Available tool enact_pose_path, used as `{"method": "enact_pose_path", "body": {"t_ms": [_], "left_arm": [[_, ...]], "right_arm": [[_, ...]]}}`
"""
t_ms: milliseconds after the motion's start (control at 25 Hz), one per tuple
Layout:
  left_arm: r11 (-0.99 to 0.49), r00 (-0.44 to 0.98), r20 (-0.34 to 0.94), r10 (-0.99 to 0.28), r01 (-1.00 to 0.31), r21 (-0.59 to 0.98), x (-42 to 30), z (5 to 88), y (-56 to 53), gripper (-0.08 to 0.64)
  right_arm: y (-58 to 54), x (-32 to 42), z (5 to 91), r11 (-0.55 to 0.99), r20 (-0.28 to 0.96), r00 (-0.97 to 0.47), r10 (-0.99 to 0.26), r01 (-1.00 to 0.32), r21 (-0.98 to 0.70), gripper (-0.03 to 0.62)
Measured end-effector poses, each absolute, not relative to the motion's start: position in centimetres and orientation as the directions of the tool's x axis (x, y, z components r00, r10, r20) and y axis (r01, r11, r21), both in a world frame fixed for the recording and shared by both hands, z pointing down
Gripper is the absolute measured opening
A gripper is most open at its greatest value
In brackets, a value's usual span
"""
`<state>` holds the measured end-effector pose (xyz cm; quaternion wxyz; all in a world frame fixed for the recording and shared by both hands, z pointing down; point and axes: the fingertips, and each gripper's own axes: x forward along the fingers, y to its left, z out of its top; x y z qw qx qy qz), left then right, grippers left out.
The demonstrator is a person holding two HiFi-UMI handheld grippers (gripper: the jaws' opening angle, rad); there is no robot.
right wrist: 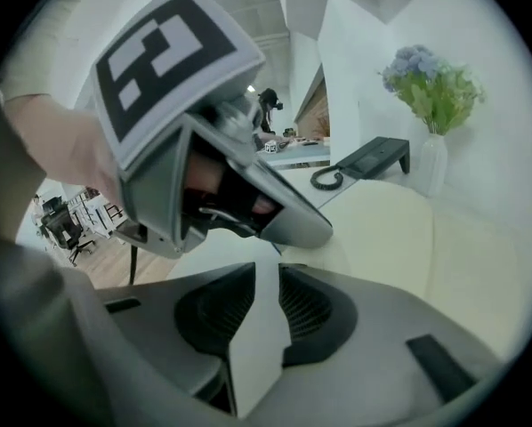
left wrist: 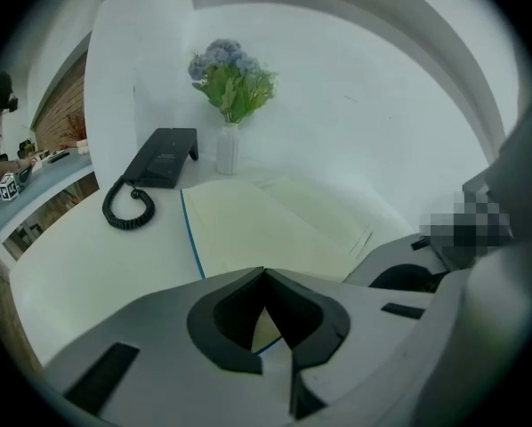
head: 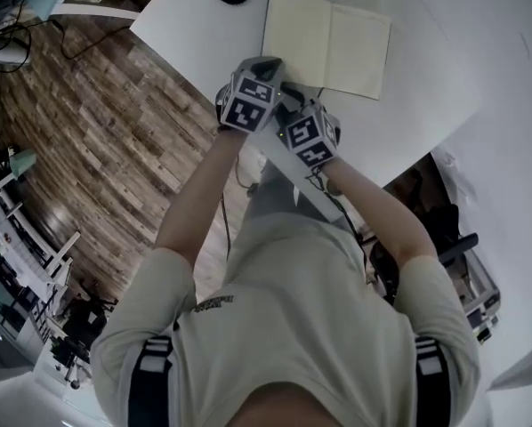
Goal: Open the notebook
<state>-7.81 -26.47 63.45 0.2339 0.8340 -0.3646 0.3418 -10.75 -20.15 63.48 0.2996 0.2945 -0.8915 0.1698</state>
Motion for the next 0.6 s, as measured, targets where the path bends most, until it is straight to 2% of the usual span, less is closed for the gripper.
{"method": "enact_pose_path", "body": {"t_ms": [240,360,440,480,520,600], "left_arm": [[-0.616,0.477,0.772,-0.420,-0.775,0.144,-8.2,65.6,-26.3,0.008],[-0.609,0.481,0.769,-0.422,-0.778,0.153,-8.2,65.9,-26.3,0.008],[-0.604,0.477,0.771,-0.422,-0.782,0.153,-8.3,65.9,-26.2,0.008],[-0.602,0.475,0.772,-0.423,-0.784,0.152,-8.3,65.9,-26.1,0.008],[-0.602,0.473,0.771,-0.425,-0.784,0.150,-8.3,65.9,-26.1,0.008],[-0.605,0.474,0.767,-0.432,-0.783,0.143,-8.2,66.0,-26.2,0.008]], "right_arm": [[-18.4,-7.7,63.3,0.726,0.680,-0.616,-0.399,-0.665,-0.177,0.086],[-19.6,-2.8,60.0,0.625,0.639,-0.549,-0.540,-0.769,-0.133,0.086],[-21.0,2.2,58.1,0.509,0.603,-0.447,-0.661,-0.857,-0.078,0.087],[-21.6,4.7,57.9,0.449,0.599,-0.388,-0.700,-0.892,-0.053,0.112],[-22.1,7.1,58.1,0.394,0.608,-0.332,-0.721,-0.918,-0.033,0.152],[-22.4,10.8,59.6,0.309,0.650,-0.243,-0.720,-0.951,-0.014,0.152]]}}
